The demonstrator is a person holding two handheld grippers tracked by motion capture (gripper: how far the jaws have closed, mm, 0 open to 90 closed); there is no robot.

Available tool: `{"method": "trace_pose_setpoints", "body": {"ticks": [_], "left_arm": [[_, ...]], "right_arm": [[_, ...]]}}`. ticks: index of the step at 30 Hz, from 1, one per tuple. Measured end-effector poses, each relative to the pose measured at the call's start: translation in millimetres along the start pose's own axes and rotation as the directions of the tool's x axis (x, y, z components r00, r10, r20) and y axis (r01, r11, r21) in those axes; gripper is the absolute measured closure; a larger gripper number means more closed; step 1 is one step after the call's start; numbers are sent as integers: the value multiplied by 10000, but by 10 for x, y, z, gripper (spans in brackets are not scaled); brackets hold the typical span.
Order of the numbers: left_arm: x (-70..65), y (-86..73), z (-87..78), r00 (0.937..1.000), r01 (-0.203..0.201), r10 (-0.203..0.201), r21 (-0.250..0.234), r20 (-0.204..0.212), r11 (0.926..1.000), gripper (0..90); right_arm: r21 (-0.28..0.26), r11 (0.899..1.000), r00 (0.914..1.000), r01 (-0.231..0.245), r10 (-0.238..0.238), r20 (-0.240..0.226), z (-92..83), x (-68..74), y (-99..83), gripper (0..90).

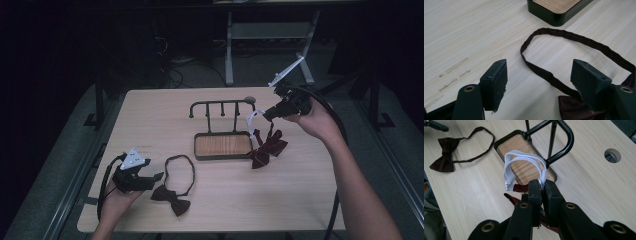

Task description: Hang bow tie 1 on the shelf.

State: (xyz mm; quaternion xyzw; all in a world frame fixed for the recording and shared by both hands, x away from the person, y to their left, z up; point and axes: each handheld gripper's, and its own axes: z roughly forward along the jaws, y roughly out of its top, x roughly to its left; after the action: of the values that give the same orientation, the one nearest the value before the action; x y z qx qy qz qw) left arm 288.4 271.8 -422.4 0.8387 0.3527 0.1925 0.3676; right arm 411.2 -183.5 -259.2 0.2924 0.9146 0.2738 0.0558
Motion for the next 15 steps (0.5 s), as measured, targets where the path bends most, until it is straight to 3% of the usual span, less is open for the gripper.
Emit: {"method": "trace_pose_setpoints", "body": {"ticks": [15], "left_arm": [[-4,7,-12,10000,-38,38,-29,16,10000,302]], "right_arm": [[167,9995,9994,-268,264,226,55,-144,193,848]]}}
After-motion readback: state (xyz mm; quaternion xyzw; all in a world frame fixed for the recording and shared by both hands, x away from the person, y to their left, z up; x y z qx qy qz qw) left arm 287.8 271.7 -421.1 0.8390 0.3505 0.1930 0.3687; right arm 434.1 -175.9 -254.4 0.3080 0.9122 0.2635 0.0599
